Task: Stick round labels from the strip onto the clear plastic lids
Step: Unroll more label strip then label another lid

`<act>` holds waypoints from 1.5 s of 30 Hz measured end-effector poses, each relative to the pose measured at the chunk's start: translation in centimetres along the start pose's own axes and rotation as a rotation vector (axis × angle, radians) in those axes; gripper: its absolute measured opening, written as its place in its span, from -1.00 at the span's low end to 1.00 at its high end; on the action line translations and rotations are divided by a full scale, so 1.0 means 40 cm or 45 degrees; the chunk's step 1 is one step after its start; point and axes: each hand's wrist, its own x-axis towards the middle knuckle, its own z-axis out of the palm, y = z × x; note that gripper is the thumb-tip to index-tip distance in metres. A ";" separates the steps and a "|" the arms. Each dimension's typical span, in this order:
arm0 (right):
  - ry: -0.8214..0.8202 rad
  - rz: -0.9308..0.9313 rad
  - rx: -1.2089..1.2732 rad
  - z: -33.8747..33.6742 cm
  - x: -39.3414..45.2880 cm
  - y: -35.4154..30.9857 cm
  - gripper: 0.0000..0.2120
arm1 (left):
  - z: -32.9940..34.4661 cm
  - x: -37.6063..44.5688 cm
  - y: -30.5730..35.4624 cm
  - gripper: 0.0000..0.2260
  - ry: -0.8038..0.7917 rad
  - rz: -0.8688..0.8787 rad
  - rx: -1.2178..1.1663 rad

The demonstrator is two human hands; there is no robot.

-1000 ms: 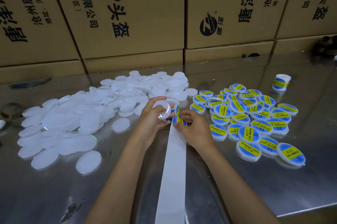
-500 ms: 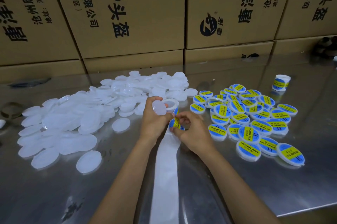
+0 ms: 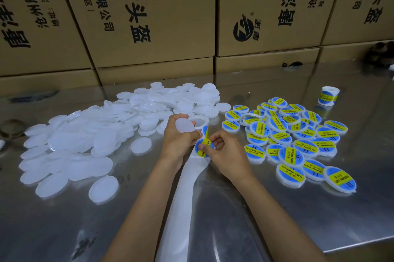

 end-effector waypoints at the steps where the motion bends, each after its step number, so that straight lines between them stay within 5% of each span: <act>1: 0.001 0.000 -0.006 0.000 -0.001 0.000 -0.75 | 0.001 -0.001 0.001 -0.53 0.000 -0.002 0.010; 9: 0.156 -0.316 -0.223 -0.005 -0.009 -0.010 -0.81 | 0.005 -0.003 0.000 -0.55 0.016 0.031 0.113; 14: 0.098 -0.342 -0.070 -0.015 -0.009 -0.016 -0.89 | 0.003 -0.001 -0.004 -0.55 0.026 0.072 0.118; 25: -0.119 0.238 1.040 -0.066 -0.003 -0.052 -0.74 | 0.000 -0.005 -0.002 -0.62 0.044 0.147 0.179; 31: -0.097 0.263 1.135 -0.065 0.008 -0.044 -0.79 | -0.002 -0.003 0.055 -0.70 0.154 0.033 -0.244; 36: -0.077 0.147 1.088 -0.060 0.002 -0.050 -0.74 | 0.002 -0.017 0.076 -0.64 -0.103 -0.208 -0.660; 45: 0.133 -0.077 0.952 -0.067 0.004 -0.066 -0.73 | 0.050 -0.059 0.082 -0.66 -0.513 -0.344 -0.628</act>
